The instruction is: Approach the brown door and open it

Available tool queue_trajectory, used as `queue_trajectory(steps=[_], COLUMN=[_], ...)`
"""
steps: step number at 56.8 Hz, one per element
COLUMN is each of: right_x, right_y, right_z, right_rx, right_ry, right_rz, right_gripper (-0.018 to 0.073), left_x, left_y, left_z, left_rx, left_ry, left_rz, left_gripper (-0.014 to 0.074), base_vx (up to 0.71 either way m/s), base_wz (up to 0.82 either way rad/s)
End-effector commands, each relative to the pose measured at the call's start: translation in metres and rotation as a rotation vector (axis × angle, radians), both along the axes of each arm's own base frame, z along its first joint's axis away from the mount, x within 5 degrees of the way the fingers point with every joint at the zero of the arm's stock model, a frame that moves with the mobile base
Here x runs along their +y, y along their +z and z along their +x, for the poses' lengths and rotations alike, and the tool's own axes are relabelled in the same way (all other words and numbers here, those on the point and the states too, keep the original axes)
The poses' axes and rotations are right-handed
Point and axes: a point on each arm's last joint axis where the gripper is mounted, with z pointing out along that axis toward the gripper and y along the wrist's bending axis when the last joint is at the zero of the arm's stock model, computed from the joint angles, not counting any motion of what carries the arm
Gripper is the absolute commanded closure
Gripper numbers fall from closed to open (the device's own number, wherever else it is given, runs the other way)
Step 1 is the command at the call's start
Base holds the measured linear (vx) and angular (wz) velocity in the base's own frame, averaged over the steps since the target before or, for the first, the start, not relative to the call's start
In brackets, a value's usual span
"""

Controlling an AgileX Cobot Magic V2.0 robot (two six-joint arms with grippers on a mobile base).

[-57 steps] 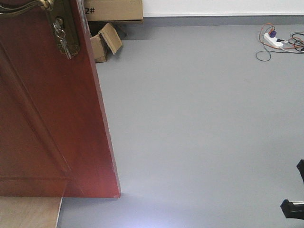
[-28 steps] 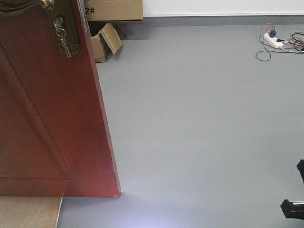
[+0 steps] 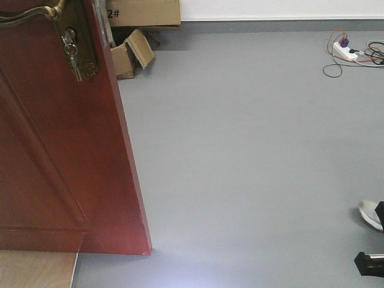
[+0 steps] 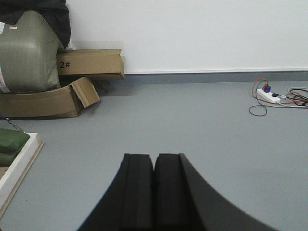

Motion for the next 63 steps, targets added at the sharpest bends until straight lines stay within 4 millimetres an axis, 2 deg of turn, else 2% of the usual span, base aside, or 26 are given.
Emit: queue_trajectory(steps=[1,9,15,25,37,43,51,56,63], right_x=[-0.001,-0.001,-0.001,-0.001,-0.001,-0.001,-0.001,-0.001,-0.001], right_y=[0.006,0.006,0.006,0.006,0.006,0.006,0.006,0.006,0.006], right_z=[0.001,0.001,0.001,0.001,0.001,0.001,0.001,0.001,0.001], right_rx=[-0.088,-0.088,-0.088,-0.088,-0.088,-0.088,-0.088,-0.088,-0.088], right_ry=[-0.006,-0.006,-0.006,-0.006,-0.006,-0.006,-0.006,-0.006,-0.006], right_rz=[-0.004,-0.004,-0.004,-0.004,-0.004,-0.004,-0.004,-0.004,-0.004], right_gripper=[0.0559,0.0559,0.0559,0.0559,0.0559,0.0559,0.0559,0.0559,0.0559], left_x=[0.008,0.023,0.026,0.014,0.003,0.004,0.003,0.002,0.001], left_y=[0.002,-0.014,-0.033,-0.066,-0.074,-0.083,-0.105,-0.118,-0.126], left_z=[-0.007,-0.014,-0.019,-0.030,-0.044,-0.042,-0.037,-0.034,-0.033], left_rx=[-0.054,-0.133,-0.148,-0.117,-0.172,-0.174,-0.152,-0.140,-0.120], left_ry=[0.137,0.329,0.377,0.288,0.171,0.135,0.078,0.048,0.044], left_rz=[-0.054,-0.035,-0.024,0.021,0.154,0.188,0.241,0.234,0.214], left_gripper=[0.0600,0.0600,0.0600,0.0600,0.0600,0.0601,0.0601,0.0601,0.0601], base_vx=[0.00,0.00,0.00,0.00,0.00,0.00,0.00,0.00,0.00], base_wz=[0.00,0.00,0.00,0.00,0.00,0.00,0.00,0.00,0.00])
